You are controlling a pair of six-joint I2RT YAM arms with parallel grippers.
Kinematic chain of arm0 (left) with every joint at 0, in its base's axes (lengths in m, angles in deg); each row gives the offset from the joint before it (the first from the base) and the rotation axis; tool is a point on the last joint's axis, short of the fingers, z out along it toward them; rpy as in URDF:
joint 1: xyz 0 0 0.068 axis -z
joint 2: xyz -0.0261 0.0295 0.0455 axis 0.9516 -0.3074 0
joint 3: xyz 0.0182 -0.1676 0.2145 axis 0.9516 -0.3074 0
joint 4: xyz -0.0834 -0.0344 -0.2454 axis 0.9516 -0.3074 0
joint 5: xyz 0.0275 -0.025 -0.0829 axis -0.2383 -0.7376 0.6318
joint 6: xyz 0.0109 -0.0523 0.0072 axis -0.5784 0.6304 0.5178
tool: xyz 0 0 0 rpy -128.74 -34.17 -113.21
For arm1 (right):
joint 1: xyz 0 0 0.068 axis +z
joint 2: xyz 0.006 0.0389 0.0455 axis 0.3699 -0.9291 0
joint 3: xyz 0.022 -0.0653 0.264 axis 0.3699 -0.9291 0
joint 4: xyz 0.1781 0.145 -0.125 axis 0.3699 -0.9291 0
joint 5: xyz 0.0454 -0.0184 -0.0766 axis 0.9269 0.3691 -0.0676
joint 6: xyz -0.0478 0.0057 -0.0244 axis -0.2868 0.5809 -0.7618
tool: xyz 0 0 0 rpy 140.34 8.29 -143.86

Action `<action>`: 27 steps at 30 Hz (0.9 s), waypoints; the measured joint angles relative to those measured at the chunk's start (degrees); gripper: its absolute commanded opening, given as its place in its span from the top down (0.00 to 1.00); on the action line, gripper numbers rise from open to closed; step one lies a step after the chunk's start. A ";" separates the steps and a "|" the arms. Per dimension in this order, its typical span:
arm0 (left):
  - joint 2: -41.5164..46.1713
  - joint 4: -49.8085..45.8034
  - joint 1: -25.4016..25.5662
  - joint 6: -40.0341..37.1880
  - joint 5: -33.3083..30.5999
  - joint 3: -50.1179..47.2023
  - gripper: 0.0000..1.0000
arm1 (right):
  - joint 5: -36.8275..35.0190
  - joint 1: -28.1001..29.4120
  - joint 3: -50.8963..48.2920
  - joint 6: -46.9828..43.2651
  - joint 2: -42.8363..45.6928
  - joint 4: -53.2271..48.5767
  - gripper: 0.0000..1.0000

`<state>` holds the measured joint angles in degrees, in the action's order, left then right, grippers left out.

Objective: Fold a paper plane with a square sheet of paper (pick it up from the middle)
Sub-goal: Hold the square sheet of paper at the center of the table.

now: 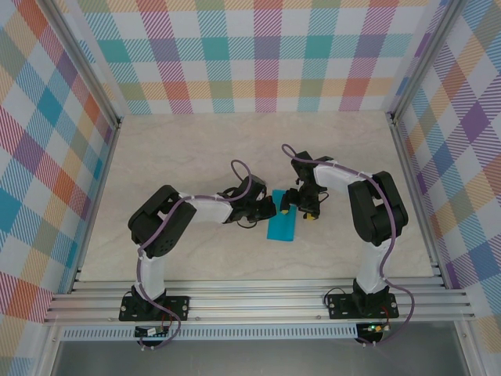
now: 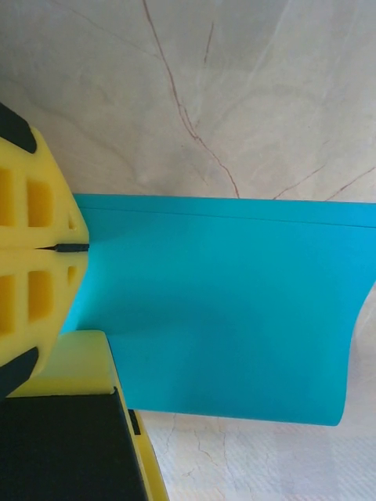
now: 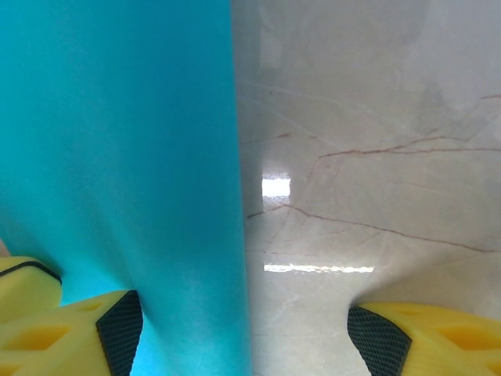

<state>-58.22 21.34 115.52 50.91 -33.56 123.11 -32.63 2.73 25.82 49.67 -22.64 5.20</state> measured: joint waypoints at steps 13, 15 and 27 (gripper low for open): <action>0.11 1.57 0.00 -0.44 -0.02 -0.85 1.00 | 1.14 -0.74 -4.50 -1.51 6.82 5.57 0.25; 0.11 1.55 0.00 -0.48 -0.02 -0.85 1.00 | 1.81 -1.53 -6.27 -1.68 9.09 7.13 0.34; 0.11 1.38 0.00 -0.98 0.00 -0.74 1.00 | 12.72 -2.49 -12.72 -0.02 15.91 17.73 0.83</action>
<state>-58.11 22.71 115.52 49.93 -33.56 122.36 -19.91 0.24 13.10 49.65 -6.73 22.93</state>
